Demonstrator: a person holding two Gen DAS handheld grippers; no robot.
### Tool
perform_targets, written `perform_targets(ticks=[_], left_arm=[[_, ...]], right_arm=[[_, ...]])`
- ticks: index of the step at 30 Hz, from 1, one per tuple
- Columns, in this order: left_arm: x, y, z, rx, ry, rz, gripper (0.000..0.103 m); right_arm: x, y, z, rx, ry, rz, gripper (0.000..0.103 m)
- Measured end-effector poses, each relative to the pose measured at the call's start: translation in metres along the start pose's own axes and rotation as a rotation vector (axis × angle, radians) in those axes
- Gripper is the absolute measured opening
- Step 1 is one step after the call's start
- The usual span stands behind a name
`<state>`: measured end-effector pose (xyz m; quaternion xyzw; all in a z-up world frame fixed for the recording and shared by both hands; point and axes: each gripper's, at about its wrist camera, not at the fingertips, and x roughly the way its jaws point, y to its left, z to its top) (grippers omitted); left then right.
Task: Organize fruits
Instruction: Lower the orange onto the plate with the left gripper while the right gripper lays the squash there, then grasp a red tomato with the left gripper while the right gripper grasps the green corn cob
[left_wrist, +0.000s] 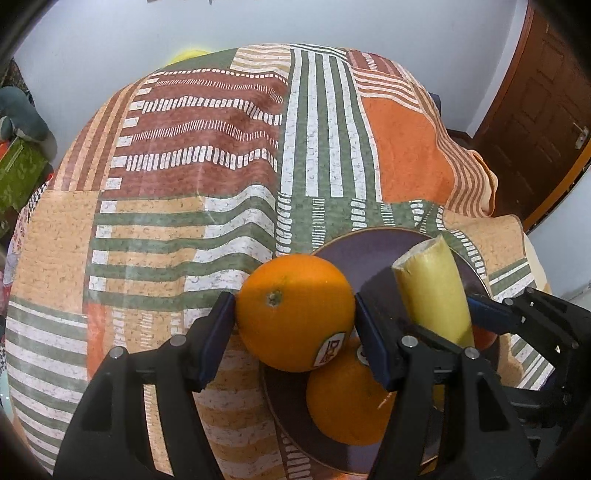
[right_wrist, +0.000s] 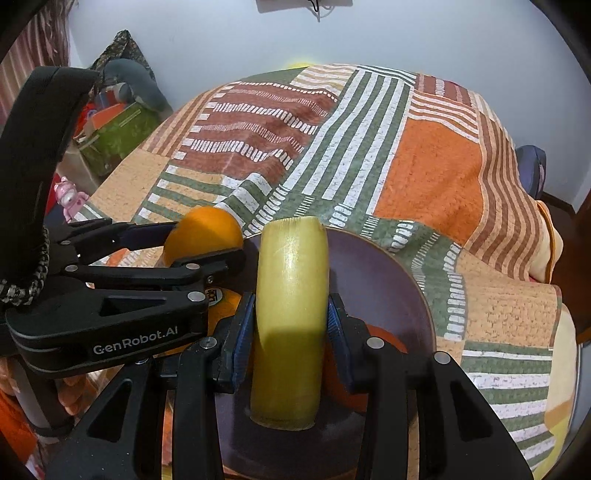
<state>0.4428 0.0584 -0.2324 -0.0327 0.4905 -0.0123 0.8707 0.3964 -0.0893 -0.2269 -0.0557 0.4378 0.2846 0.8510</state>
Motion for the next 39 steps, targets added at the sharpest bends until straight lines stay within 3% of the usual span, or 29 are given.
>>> perform_targets(ticks=[4,7,11,16,19,25,29,36,39], left_arm=[[-0.004,0.002,0.0,-0.007,0.005,-0.014,0.065],[-0.016,0.004,-0.001,-0.018,-0.019,-0.033,0.066],[-0.043,-0.001,-0.008,0.015,-0.074,-0.009,0.074],[-0.075,-0.005,-0.022,0.063,-0.109,0.014,0.075],[-0.092,-0.005,-0.034,0.072,-0.108,0.011,0.075],[-0.108,-0.002,-0.072,0.09,-0.08,0.003,0.082],[-0.098,0.001,-0.101,0.109,-0.013,0.013,0.082],[-0.086,0.006,-0.137,0.111,0.039,0.05,0.082],[-0.091,0.018,-0.148,0.074,0.036,0.04,0.082]], right_arm=[[-0.004,0.003,0.001,-0.013,-0.01,-0.013,0.037],[-0.013,0.003,0.003,-0.019,-0.036,-0.016,0.045],[-0.026,0.002,0.002,-0.017,-0.053,-0.014,0.047],[-0.051,0.007,-0.007,-0.043,-0.078,-0.038,0.048],[-0.069,0.009,-0.017,-0.056,-0.091,-0.049,0.053],[-0.096,0.015,-0.042,-0.064,-0.095,-0.058,0.06],[-0.105,0.018,-0.066,-0.061,-0.085,-0.067,0.066],[-0.089,0.038,-0.095,-0.063,-0.01,-0.034,0.074],[-0.075,0.051,-0.097,-0.075,0.022,-0.032,0.082]])
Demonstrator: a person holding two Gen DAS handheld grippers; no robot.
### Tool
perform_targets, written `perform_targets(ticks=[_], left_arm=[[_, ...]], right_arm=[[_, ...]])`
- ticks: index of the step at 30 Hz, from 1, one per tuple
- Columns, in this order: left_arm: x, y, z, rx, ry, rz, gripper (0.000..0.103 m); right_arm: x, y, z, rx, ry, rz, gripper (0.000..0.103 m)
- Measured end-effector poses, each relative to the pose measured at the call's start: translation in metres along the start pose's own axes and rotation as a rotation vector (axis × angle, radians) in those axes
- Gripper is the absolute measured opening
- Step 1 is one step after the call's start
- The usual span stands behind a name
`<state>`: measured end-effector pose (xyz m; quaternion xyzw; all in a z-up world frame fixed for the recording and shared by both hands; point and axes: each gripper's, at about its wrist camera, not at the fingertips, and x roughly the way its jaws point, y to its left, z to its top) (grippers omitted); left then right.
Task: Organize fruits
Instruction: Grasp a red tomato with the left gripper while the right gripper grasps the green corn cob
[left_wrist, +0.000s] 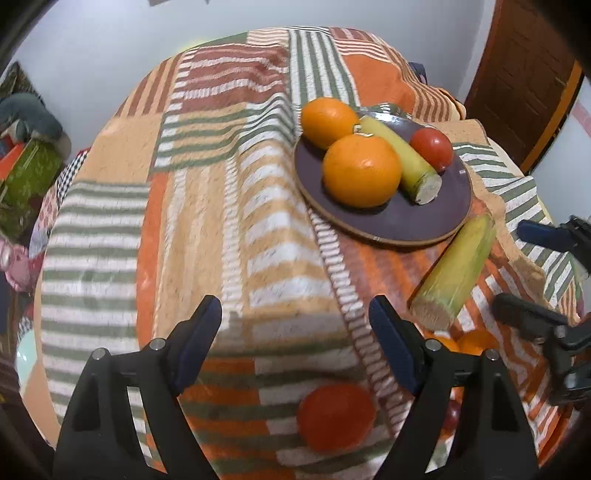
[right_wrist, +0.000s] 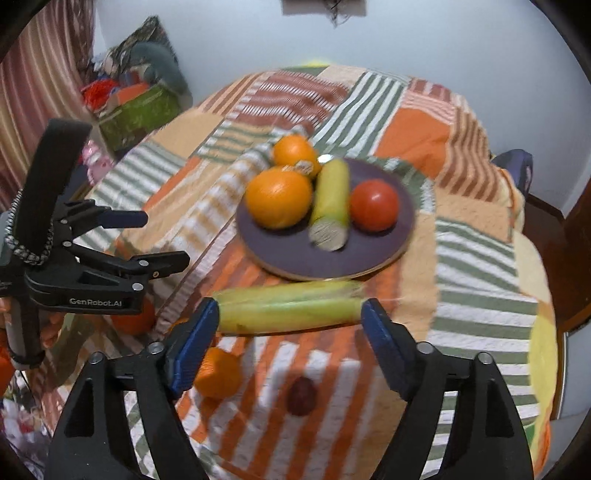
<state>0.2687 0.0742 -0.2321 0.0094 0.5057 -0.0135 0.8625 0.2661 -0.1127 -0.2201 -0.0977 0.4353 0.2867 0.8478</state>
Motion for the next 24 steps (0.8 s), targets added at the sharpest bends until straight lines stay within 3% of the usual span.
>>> perform_targets(ticks=[5,8,11,15,19,24], left_arm=[[-0.01,0.017,-0.019,-0.036,0.0,-0.008,0.082],[-0.013,0.022,-0.027,-0.046,0.004,-0.008,0.082],[-0.019,0.026,-0.035,-0.064,-0.003,-0.025,0.082],[-0.028,0.025,-0.042,-0.08,-0.009,-0.051,0.082],[-0.04,0.018,-0.045,-0.068,-0.029,-0.066,0.082],[-0.042,0.005,-0.049,-0.044,-0.022,-0.081,0.082]], right_arm=[[0.024,0.021,0.005,-0.011,0.035,-0.023,0.082],[0.031,0.032,0.004,-0.065,0.032,-0.118,0.084],[0.031,0.031,0.004,-0.092,0.033,-0.142,0.079],[0.019,0.014,-0.004,-0.072,0.044,-0.09,0.078],[0.009,-0.005,-0.013,-0.011,0.054,-0.061,0.067],[-0.009,-0.018,-0.017,0.031,0.019,-0.062,0.067]])
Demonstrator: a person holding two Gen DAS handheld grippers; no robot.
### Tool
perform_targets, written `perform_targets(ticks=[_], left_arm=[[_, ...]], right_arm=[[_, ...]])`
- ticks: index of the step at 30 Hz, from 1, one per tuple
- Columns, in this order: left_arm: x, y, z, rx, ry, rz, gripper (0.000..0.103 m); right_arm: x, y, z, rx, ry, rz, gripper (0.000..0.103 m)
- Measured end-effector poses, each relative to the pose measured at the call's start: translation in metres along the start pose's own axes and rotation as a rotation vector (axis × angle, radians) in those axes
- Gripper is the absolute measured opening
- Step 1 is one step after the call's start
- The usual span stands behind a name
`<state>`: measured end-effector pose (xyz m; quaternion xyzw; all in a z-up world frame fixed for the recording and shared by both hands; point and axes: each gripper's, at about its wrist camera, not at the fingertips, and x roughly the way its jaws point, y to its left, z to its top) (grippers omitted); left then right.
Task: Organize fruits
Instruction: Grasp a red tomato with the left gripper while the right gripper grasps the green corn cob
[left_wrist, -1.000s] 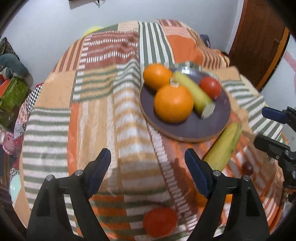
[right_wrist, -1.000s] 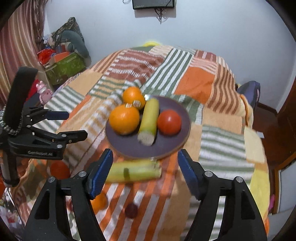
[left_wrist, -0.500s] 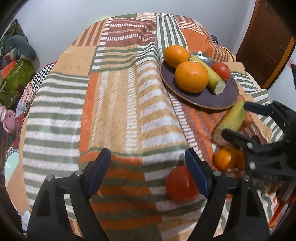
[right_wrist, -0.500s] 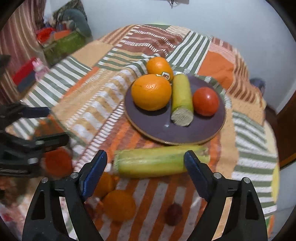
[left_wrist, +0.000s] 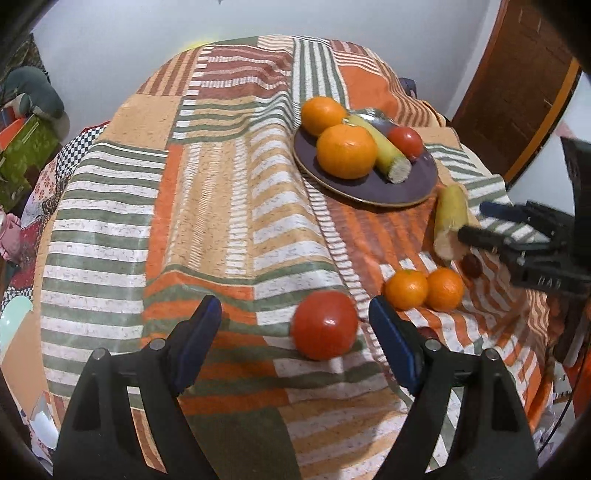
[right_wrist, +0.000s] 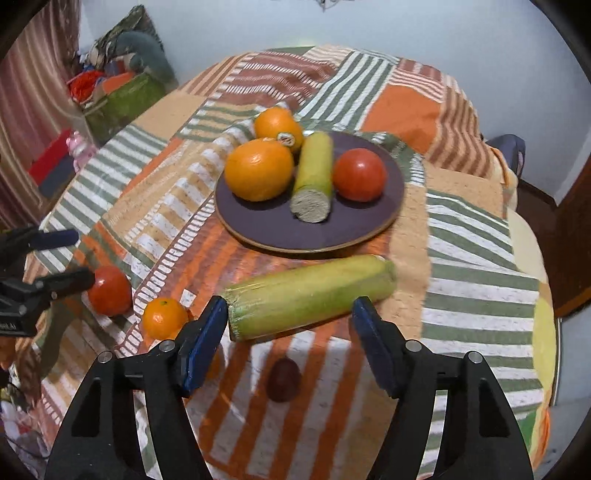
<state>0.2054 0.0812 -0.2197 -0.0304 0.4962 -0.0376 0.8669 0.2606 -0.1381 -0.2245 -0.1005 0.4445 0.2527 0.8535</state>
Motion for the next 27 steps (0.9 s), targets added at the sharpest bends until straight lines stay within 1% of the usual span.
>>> perform_targets(ticks=[4,6,10,12,16,17,18,19,21,24,27], left_arm=[[0.008,-0.007,-0.006,0.023,0.022,0.002,0.082],[0.011,-0.009,-0.009,0.032,0.028,0.011,0.078],[0.02,-0.01,-0.012,0.036,0.056,0.007,0.063],[0.023,-0.01,-0.013,0.032,0.061,-0.003,0.059],[0.023,-0.012,-0.011,0.023,0.049,-0.016,0.048],[0.023,-0.014,-0.011,0.026,0.05,-0.019,0.045],[0.023,-0.015,-0.011,0.033,0.052,-0.018,0.045],[0.023,-0.017,-0.011,0.04,0.049,-0.012,0.045],[0.023,-0.018,-0.01,0.046,0.048,-0.009,0.045],[0.022,-0.018,-0.01,0.041,0.048,-0.012,0.044],[0.019,-0.017,-0.009,0.036,0.042,-0.013,0.044]], right_arm=[[-0.009,-0.011,-0.004,0.01,-0.013,-0.022,0.066],[-0.014,-0.018,-0.007,0.024,-0.02,-0.027,0.066],[-0.029,-0.036,-0.013,0.066,-0.04,-0.044,0.066],[-0.033,-0.045,-0.018,0.077,-0.035,-0.056,0.066],[-0.035,-0.059,-0.028,0.083,-0.006,-0.093,0.066],[-0.035,-0.062,-0.03,0.085,-0.001,-0.119,0.065],[-0.034,-0.066,-0.033,0.088,0.009,-0.15,0.065],[-0.034,-0.07,-0.034,0.099,0.015,-0.146,0.065],[-0.039,-0.078,-0.035,0.147,0.009,-0.093,0.065],[-0.041,-0.074,-0.028,0.145,-0.014,-0.073,0.065],[-0.032,-0.066,-0.017,0.146,-0.017,-0.042,0.065]])
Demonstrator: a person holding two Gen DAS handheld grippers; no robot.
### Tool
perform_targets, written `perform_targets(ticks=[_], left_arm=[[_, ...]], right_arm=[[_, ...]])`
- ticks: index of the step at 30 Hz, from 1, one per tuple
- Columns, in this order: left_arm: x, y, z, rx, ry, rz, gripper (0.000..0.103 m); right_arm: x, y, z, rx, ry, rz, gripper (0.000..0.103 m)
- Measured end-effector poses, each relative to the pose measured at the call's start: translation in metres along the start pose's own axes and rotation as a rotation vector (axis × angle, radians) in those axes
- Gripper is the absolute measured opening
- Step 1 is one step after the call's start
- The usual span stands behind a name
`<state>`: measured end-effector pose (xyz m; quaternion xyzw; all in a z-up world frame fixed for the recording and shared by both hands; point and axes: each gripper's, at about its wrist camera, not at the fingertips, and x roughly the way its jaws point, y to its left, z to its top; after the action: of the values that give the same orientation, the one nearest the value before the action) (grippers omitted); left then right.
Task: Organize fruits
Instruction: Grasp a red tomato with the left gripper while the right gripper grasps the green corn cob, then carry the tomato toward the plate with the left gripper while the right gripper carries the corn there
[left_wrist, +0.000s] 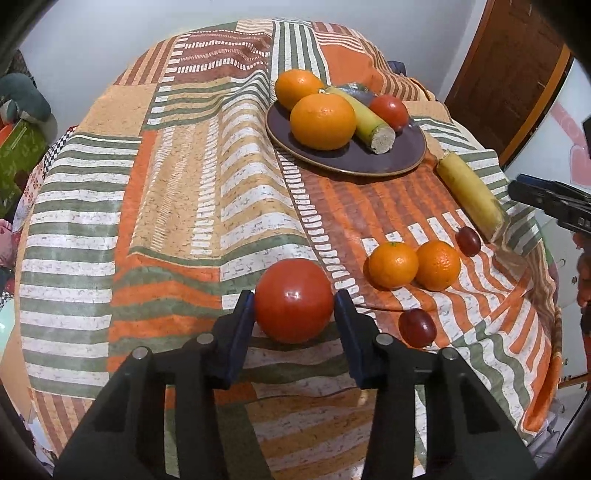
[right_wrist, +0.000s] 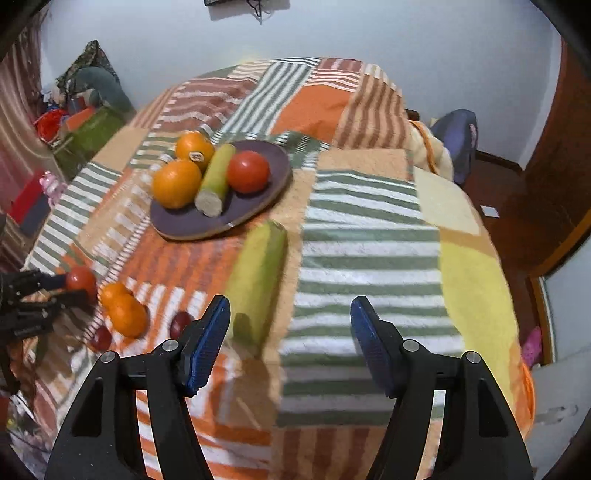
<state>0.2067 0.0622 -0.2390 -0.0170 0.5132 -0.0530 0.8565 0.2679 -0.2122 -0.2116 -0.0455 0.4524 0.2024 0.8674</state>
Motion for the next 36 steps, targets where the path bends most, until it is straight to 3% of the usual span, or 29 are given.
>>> perform_targets(ticks=[7,9,11,12,21,36], left_arm=[[-0.014,0.005,0.007,-0.007,-0.034,0.0,0.044],[-0.017,0.006,0.011,-0.01,-0.045,-0.001,0.044],[-0.019,0.006,0.014,-0.011,-0.054,-0.002,0.044],[-0.02,0.006,0.016,-0.012,-0.059,-0.003,0.044],[-0.015,-0.007,0.037,0.001,-0.08,-0.022,0.044],[0.007,-0.043,0.088,0.059,-0.097,-0.051,0.044]], right_arm=[[0.042,0.016,0.012,0.0,0.057,0.02,0.065],[0.052,0.017,0.012,0.005,0.079,0.027,0.058],[0.061,0.015,0.011,0.014,0.102,0.028,0.041],[0.064,0.013,0.01,0.019,0.104,0.034,0.04],[0.047,0.006,0.005,0.038,0.054,0.069,0.038],[0.013,0.016,0.045,0.008,-0.072,0.125,0.035]])
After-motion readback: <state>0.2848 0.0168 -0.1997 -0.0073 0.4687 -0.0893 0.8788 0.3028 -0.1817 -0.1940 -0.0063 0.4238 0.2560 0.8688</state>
